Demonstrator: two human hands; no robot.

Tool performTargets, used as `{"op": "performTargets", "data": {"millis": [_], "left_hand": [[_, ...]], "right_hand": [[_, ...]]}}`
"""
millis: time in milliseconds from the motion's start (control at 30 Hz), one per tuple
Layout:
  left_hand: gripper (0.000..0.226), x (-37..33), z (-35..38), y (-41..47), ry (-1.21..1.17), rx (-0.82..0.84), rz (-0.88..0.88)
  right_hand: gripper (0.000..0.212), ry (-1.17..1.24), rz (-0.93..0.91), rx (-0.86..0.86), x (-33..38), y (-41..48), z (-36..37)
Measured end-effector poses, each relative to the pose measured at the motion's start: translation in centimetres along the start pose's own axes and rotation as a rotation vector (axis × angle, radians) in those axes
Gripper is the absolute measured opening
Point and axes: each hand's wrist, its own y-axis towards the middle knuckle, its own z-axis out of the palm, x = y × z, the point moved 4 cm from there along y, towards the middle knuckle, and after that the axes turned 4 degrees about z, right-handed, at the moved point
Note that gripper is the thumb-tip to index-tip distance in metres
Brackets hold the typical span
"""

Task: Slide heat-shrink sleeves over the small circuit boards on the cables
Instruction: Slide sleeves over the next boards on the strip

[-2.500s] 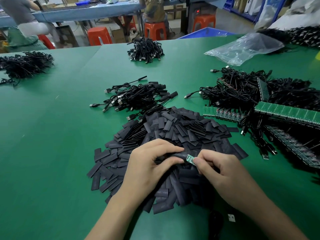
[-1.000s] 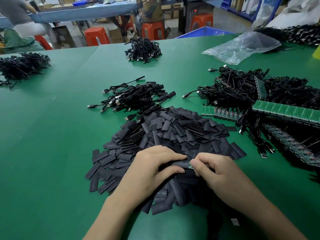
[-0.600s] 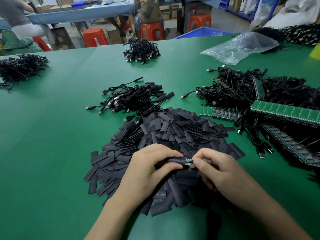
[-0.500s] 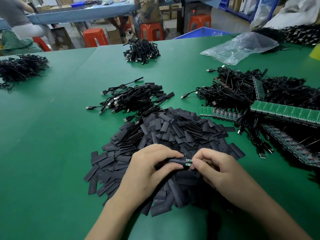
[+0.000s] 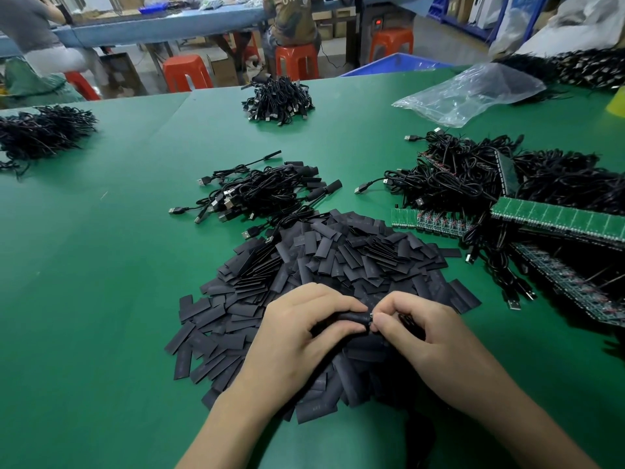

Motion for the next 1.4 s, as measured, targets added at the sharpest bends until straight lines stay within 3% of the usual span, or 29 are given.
{"op": "performTargets", "data": {"millis": [400,600,1033,1400], "left_hand": [[0.012,-0.03,0.06,-0.07,0.007,-0.025,0.008],[0.014,0.24,-0.01,-0.22,0.023,-0.076,-0.015],[0.013,0.09,0.32,-0.28,0.041,-0.060,0.014],[0.038,-0.67,-0.32,-0.56,0.057,-0.350,-0.143]], "right_hand": [[0.013,0.021,-0.006,-0.022,-0.35,-0.17,0.12],[0.013,0.145,0.037,-0.047,-0.43,0.08,-0.11],[0.017,0.085,0.030,-0.056,-0.10,-0.12,0.12],[0.020,0.319,0.098,-0.095,-0.04,-0.09,0.48]]}}
